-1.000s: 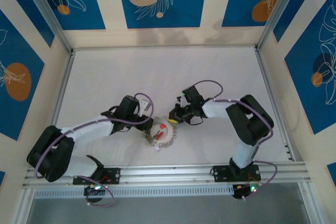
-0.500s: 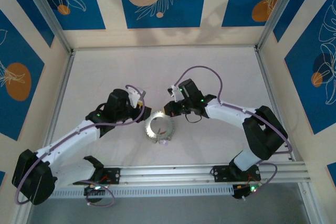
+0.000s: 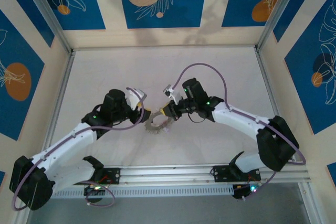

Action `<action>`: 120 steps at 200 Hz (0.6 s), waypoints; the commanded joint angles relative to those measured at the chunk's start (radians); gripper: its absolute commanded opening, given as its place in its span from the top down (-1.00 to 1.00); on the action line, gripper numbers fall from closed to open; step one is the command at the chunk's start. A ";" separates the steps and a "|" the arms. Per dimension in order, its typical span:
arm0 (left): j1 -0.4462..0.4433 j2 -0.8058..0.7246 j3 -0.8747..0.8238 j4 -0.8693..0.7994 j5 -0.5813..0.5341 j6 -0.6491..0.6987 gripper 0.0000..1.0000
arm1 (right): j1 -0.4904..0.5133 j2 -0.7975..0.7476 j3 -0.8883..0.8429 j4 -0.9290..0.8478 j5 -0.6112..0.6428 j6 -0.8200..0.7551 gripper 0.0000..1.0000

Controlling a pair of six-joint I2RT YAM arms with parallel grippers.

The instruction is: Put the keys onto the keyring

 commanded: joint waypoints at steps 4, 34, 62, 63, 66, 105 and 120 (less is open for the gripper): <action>0.007 -0.003 -0.044 0.096 0.118 0.106 -0.14 | 0.004 -0.060 -0.056 0.100 -0.108 -0.197 1.00; 0.003 0.023 -0.025 0.109 0.179 0.164 -0.01 | 0.004 -0.070 -0.071 0.112 -0.137 -0.257 1.00; -0.017 0.058 -0.016 0.118 0.257 0.198 0.03 | 0.004 -0.066 -0.081 0.136 -0.148 -0.275 1.00; -0.018 0.060 -0.017 0.119 0.258 0.199 0.03 | 0.004 -0.066 -0.082 0.138 -0.148 -0.275 1.00; -0.023 0.062 -0.018 0.123 0.265 0.205 0.04 | 0.004 -0.066 -0.082 0.140 -0.146 -0.275 1.00; -0.062 0.086 -0.024 0.109 0.318 0.261 0.05 | 0.001 -0.076 -0.111 0.176 -0.167 -0.305 1.00; -0.069 0.094 -0.028 0.122 0.282 0.253 0.13 | 0.001 -0.080 -0.114 0.175 -0.170 -0.311 1.00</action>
